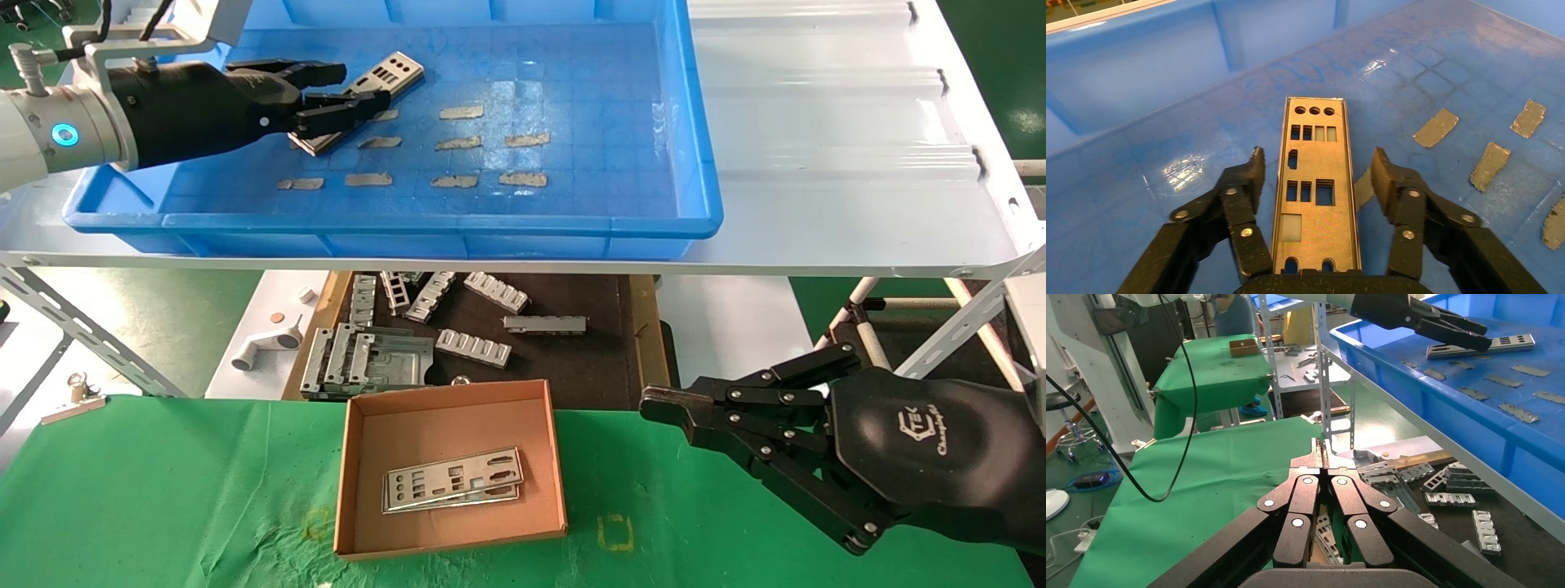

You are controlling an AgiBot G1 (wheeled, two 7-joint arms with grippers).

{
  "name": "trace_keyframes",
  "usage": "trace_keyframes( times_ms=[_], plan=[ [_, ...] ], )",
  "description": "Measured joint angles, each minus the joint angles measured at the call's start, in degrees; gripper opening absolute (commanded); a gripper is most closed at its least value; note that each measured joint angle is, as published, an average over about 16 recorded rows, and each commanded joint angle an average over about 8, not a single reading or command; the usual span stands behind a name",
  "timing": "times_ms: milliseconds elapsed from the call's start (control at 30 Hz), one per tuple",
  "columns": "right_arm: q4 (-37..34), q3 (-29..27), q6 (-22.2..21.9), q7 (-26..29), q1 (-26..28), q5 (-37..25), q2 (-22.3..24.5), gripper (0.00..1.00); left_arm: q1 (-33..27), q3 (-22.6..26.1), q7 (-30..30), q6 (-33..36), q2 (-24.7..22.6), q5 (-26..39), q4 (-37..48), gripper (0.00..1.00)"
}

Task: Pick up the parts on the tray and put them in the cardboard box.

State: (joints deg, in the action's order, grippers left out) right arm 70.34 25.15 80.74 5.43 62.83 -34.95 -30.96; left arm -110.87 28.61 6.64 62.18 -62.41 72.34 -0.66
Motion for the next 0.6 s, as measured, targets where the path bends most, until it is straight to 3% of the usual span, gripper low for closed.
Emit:
trace_keyframes(
  times_ms=[600],
  plan=[
    [0.0,0.0,0.0,0.0,0.0,0.0,0.0,0.0,-0.37,-0.11,0.57,-2.49,-0.3,-0.15,0.47,0.0]
  ],
)
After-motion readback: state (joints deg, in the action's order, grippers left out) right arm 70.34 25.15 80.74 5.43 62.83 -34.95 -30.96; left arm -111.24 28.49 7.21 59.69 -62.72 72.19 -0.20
